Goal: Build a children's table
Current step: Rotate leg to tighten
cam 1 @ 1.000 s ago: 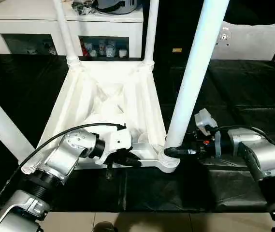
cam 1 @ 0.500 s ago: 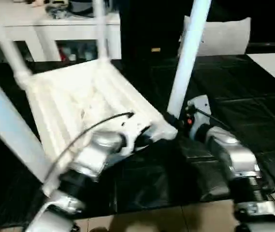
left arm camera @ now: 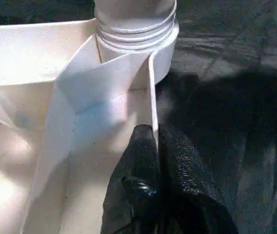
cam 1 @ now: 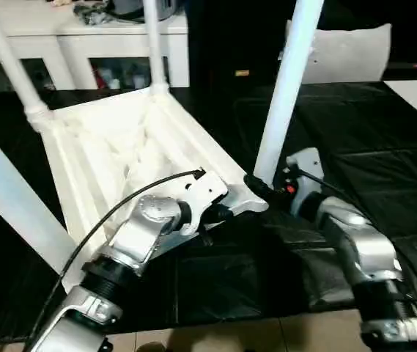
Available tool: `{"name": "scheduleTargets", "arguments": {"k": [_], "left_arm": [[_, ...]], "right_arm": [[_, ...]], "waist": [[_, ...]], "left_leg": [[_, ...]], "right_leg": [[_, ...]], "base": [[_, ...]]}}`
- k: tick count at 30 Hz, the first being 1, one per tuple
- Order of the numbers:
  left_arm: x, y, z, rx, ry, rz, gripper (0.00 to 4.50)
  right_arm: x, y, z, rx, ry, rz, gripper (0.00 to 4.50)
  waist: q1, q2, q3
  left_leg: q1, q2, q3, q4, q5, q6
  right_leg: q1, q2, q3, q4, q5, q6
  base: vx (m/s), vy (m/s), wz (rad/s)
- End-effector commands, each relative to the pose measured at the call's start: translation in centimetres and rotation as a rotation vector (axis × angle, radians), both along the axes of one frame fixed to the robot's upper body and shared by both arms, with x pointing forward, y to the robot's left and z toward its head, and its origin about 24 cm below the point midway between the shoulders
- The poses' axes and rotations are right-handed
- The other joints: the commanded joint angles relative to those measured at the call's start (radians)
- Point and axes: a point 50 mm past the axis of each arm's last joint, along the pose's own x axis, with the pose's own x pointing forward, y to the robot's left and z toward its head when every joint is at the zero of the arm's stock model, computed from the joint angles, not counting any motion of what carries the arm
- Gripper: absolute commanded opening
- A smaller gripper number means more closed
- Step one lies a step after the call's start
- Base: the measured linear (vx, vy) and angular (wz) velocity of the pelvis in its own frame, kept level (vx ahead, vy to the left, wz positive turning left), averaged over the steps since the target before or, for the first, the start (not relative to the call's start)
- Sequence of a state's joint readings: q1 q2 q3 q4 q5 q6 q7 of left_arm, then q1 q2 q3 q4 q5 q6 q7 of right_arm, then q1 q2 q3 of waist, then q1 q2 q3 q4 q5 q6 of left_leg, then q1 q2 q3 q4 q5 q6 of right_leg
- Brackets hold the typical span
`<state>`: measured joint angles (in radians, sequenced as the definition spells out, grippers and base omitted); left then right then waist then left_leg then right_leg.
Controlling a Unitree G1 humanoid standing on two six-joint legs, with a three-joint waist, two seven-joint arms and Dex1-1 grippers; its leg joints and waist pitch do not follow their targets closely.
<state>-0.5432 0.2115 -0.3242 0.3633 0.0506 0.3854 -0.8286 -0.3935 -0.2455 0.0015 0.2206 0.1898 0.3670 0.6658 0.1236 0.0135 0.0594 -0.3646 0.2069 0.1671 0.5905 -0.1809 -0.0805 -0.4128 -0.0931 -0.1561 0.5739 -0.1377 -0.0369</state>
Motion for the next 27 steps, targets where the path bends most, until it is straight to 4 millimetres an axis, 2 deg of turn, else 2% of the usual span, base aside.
{"name": "scheduleTargets", "arguments": {"k": [1, 2, 3, 7, 8, 9, 11, 13, 14, 15, 17, 18, 20, 21, 22, 24, 26, 27], "left_arm": [[0.3, -0.2, 2.0, -0.043, -0.086, -0.089, 0.00], [0.2, 0.0, 1.9, -0.041, -0.085, -0.106, 0.00], [0.1, 0.3, 1.8, -0.038, -0.080, -0.143, 0.00], [-0.4, 1.4, 1.5, -0.023, -0.063, -0.253, 0.00], [-0.5, 1.8, 1.4, -0.005, -0.059, -0.283, 0.00], [-0.5, 1.9, 1.4, 0.005, -0.057, -0.296, 0.00], [-0.7, 2.4, 1.4, 0.036, -0.052, -0.344, 0.00], [-0.8, 2.7, 1.5, 0.044, -0.043, -0.374, 0.00], [-1.1, 3.2, 1.7, 0.045, -0.029, -0.427, 0.00], [-1.1, 3.4, 1.8, 0.042, -0.025, -0.443, 0.00], [-1.2, 3.6, 1.9, 0.042, -0.018, -0.473, 0.00], [-1.3, 3.7, 1.9, 0.044, -0.014, -0.487, 0.00], [-1.4, 3.8, 1.9, 0.046, -0.008, -0.510, 0.00], [-1.4, 3.8, 1.9, 0.049, -0.006, -0.525, 0.00], [-1.5, 3.8, 1.9, 0.047, -0.003, -0.531, 0.00], [-1.6, 3.8, 1.9, 0.043, 0.000, -0.538, 0.00], [-1.6, 3.8, 1.9, 0.039, 0.002, -0.545, 0.00], [-1.6, 3.8, 1.9, 0.038, 0.002, -0.548, 0.00]], "right_arm": [[-0.6, 0.7, 1.6, -0.016, -0.053, 0.152, 3.76], [-0.6, 0.4, 1.7, -0.029, -0.056, 0.165, 3.76], [-0.7, -0.3, 1.8, -0.051, -0.052, 0.191, 3.97], [-1.0, -1.3, 2.1, -0.078, -0.033, 0.298, 3.97], [-1.1, -1.5, 2.1, -0.076, -0.026, 0.333, 3.83], [-1.1, -1.5, 2.1, -0.076, -0.023, 0.348, 3.72], [-1.3, -1.8, 2.1, -0.080, -0.006, 0.405, 3.60], [-1.5, -2.0, 2.1, -0.085, 0.010, 0.446, 3.52], [-1.9, -2.4, 1.9, -0.092, 0.044, 0.522, 3.39], [-2.0, -2.5, 1.8, -0.099, 0.063, 0.557, 3.20], [-2.3, -2.5, 1.6, -0.105, 0.092, 0.611, 3.07], [-2.3, -2.6, 1.6, -0.104, 0.105, 0.631, 3.07], [-2.4, -2.6, 1.4, -0.104, 0.122, 0.652, 2.95], [-2.4, -2.7, 1.2, -0.110, 0.132, 0.663, 2.72], [-2.4, -2.7, 1.0, -0.105, 0.139, 0.671, 2.72], [-2.5, -2.8, 0.9, -0.097, 0.145, 0.683, 2.60], [-2.5, -2.9, 0.8, -0.092, 0.149, 0.692, 2.31], [-2.4, -2.9, 0.7, -0.091, 0.148, 0.694, 2.31]], "waist": [[0.006, -0.006, -0.079], [0.009, -0.006, -0.080], [0.017, -0.006, -0.078], [0.027, -0.004, -0.081], [0.031, -0.004, -0.081], [0.034, 0.000, -0.080], [0.038, -0.006, -0.081], [0.045, -0.004, -0.080], [0.046, -0.009, -0.081], [0.051, -0.006, -0.081], [0.053, -0.004, -0.080], [0.055, -0.007, -0.082], [0.057, -0.007, -0.081], [0.061, -0.006, -0.083], [0.061, -0.009, -0.081], [0.069, -0.004, -0.082], [0.071, -0.005, -0.083], [0.071, -0.005, -0.082]], "left_leg": [[0.004, 0.023, -0.007, -0.063, -0.172, 0.062], [0.003, 0.024, -0.008, -0.062, -0.166, 0.063], [0.003, 0.024, -0.006, -0.061, -0.164, 0.071], [0.008, 0.027, -0.005, -0.061, -0.178, 0.071], [0.007, 0.029, -0.006, -0.061, -0.177, 0.068], [0.007, 0.029, -0.006, -0.061, -0.184, 0.067], [0.009, 0.031, -0.005, -0.062, -0.192, 0.060], [0.011, 0.033, -0.004, -0.062, -0.197, 0.060], [0.012, 0.034, -0.003, -0.061, -0.199, 0.056], [0.011, 0.033, -0.004, -0.060, -0.205, 0.058], [0.011, 0.034, -0.005, -0.061, -0.205, 0.057], [0.009, 0.034, -0.004, -0.059, -0.203, 0.059], [0.008, 0.034, -0.004, -0.059, -0.200, 0.058], [0.011, 0.035, -0.004, -0.059, -0.197, 0.056], [0.010, 0.036, -0.004, -0.059, -0.196, 0.056], [0.012, 0.037, -0.003, -0.058, -0.198, 0.053], [0.012, 0.037, -0.004, -0.058, -0.201, 0.050], [0.011, 0.038, -0.005, -0.059, -0.204, 0.050]], "right_leg": [[0.068, -0.067, 0.059, -0.077, -0.366, -0.054], [0.067, -0.067, 0.060, -0.074, -0.353, -0.056], [0.065, -0.067, 0.061, -0.072, -0.342, -0.063], [0.065, -0.068, 0.063, -0.071, -0.349, -0.070], [0.063, -0.069, 0.064, -0.068, -0.337, -0.081], [0.063, -0.069, 0.064, -0.067, -0.337, -0.084], [0.063, -0.070, 0.065, -0.067, -0.339, -0.093], [0.062, -0.072, 0.065, -0.067, -0.356, -0.094], [0.062, -0.072, 0.066, -0.068, -0.360, -0.097], [0.065, -0.073, 0.065, -0.066, -0.368, -0.098], [0.062, -0.072, 0.065, -0.066, -0.368, -0.098], [0.064, -0.072, 0.065, -0.064, -0.364, -0.099], [0.063, -0.073, 0.066, -0.064, -0.366, -0.102], [0.062, -0.074, 0.066, -0.064, -0.369, -0.104], [0.061, -0.073, 0.066, -0.064, -0.369, -0.104], [0.058, -0.073, 0.067, -0.063, -0.364, -0.113], [0.060, -0.073, 0.067, -0.060, -0.358, -0.116], [0.060, -0.073, 0.067, -0.061, -0.357, -0.117]], "base": [[0.000, 0.000, 0.00], [0.000, 0.000, 0.00], [0.000, 0.000, 0.00], [0.000, 0.000, 0.00], [0.000, 0.000, 0.00], [0.000, 0.000, 0.00], [0.000, 0.000, 0.00], [0.000, 0.000, 0.00], [0.000, 0.000, 0.00], [0.000, 0.000, 0.00], [0.000, 0.000, 0.00], [0.000, 0.000, 0.00], [0.000, 0.000, 0.00], [0.000, 0.000, 0.00], [0.000, 0.000, 0.00], [0.000, 0.000, 0.00], [0.000, 0.000, 0.00], [0.000, 0.000, 0.00]]}}
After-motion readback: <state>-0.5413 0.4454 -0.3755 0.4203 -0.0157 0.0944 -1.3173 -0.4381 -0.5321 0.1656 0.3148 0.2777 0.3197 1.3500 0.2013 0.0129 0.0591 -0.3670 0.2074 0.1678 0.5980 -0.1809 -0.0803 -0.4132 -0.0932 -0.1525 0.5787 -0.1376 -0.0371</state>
